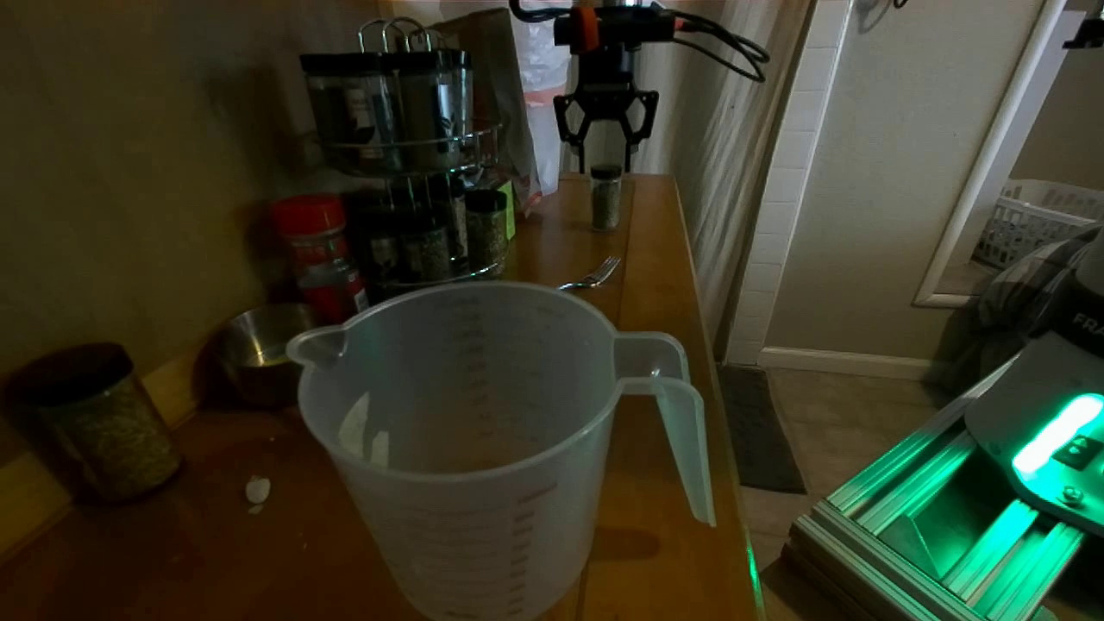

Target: Remove one container from the seasoning rack and put it on the table

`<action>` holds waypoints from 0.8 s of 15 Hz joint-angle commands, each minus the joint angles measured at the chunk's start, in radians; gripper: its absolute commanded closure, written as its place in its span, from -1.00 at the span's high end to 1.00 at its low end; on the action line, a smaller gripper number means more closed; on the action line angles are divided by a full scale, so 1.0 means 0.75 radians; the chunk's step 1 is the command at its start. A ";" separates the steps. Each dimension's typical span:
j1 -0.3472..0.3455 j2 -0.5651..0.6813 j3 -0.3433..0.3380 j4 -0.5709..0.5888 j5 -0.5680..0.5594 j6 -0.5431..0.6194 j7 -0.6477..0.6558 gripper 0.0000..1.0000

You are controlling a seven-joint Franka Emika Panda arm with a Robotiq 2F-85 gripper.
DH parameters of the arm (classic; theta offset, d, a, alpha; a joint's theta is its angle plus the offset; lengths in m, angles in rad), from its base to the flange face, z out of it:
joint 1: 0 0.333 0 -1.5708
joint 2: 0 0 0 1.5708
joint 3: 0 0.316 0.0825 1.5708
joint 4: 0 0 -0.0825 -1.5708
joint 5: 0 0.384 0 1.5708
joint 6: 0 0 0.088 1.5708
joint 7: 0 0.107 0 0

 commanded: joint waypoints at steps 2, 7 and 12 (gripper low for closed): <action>0.034 -0.102 -0.005 -0.013 -0.009 -0.038 0.045 1.00; 0.043 -0.326 0.049 -0.107 0.099 -0.165 -0.311 1.00; 0.036 -0.423 0.077 -0.140 0.115 -0.251 -0.472 1.00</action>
